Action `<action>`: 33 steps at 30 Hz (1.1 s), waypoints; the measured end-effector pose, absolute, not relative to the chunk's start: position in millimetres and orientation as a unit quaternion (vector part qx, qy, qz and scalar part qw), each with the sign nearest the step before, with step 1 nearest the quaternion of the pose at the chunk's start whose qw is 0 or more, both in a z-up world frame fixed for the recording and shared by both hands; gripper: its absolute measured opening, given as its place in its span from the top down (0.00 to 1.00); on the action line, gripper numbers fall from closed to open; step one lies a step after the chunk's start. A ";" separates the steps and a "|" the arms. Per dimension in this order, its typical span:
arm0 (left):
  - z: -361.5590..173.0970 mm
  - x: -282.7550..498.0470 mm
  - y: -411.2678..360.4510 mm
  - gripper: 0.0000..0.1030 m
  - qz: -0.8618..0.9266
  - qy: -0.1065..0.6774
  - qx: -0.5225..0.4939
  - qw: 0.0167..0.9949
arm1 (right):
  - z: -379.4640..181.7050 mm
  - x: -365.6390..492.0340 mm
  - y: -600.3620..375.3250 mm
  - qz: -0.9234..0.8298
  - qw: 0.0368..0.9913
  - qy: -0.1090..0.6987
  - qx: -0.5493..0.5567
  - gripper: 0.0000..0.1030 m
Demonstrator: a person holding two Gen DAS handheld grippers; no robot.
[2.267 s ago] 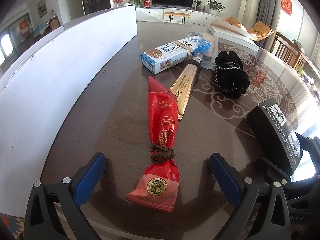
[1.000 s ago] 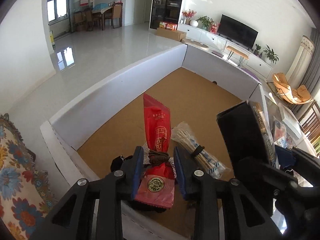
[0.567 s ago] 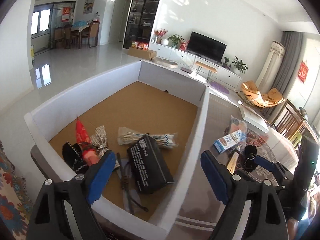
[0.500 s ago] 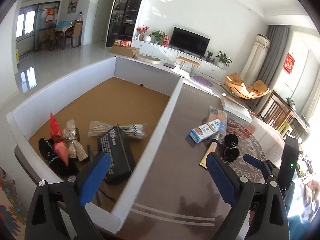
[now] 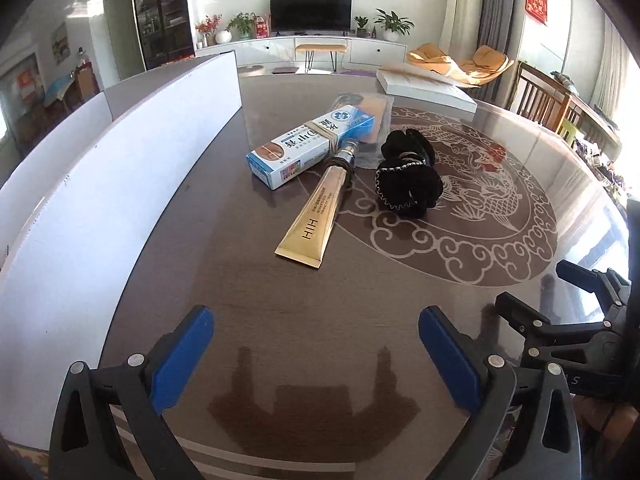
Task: Organize objects
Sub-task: 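Bring both tools back over the remaining items on the table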
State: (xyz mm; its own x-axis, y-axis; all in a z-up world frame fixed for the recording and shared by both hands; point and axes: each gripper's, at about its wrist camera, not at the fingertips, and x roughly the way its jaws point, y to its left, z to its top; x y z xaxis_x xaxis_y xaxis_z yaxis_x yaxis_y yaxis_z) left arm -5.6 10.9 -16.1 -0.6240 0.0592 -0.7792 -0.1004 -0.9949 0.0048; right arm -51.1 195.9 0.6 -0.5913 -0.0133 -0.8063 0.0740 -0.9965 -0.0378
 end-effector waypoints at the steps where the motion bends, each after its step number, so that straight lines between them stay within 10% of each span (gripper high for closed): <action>1: -16.7 -3.9 4.0 0.00 0.904 0.015 -0.426 0.040 | -0.1 -52.7 193.6 -0.891 0.024 0.035 0.453 0.00; 33: -35.1 -15.7 -19.1 0.00 0.888 -0.065 -0.455 0.027 | -5.3 -54.5 196.2 -0.888 0.032 0.023 0.458 0.00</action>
